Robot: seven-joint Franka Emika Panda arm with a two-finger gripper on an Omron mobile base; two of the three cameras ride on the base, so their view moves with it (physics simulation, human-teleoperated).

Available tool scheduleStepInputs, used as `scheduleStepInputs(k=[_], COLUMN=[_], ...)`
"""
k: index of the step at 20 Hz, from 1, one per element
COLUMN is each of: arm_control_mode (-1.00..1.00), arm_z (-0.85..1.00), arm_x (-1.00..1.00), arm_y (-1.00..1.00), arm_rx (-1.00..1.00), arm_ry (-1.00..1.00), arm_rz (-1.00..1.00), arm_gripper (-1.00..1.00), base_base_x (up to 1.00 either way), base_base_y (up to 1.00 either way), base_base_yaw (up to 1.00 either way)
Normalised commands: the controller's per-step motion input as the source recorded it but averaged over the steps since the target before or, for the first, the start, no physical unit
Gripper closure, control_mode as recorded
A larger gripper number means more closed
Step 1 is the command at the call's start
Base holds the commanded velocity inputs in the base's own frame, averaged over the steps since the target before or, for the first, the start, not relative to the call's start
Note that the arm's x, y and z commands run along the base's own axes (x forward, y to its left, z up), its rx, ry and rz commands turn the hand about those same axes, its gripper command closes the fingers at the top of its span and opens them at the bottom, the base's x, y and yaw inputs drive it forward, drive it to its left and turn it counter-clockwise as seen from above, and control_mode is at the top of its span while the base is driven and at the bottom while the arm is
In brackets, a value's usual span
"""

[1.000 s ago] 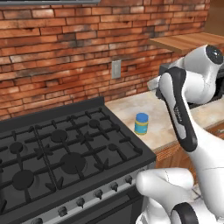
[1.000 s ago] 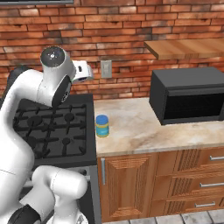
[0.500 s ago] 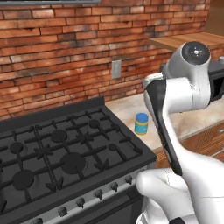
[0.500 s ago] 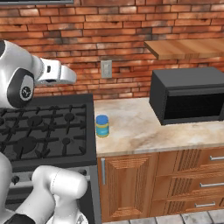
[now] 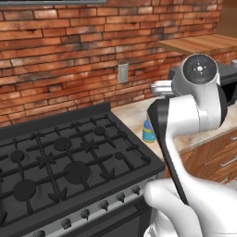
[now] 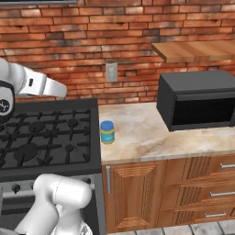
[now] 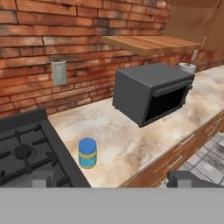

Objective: Take 2 condiments from the cabinet and move them on the counter near the stove.Make sure the condiments are lined up with each other, next to each other.

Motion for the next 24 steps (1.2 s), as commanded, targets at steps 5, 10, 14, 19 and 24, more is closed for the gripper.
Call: scheduleStepInputs(k=[5,10,14,19,24], arm_control_mode=[-1.00,-1.00,-1.00,-1.00,-1.00], arm_z=[0.00,0.00,0.00,0.00,0.00], arm_x=[-0.04,0.00,-0.06,-0.13,-0.25], arm_y=[0.00,0.00,0.00,0.01,0.00], arm_rx=[0.13,0.10,0.02,0.00,0.00], arm_ry=[-0.01,0.00,0.00,0.00,0.00], arm_rz=[0.00,0.01,0.08,0.20,0.26], arm_gripper=[-1.00,-1.00,-1.00,-1.00,-1.00], base_base_x=[0.00,0.00,0.00,0.00,0.00], base_base_y=[0.00,0.00,0.00,0.00,0.00], base_base_yaw=[0.00,0.00,0.00,0.00,0.00])
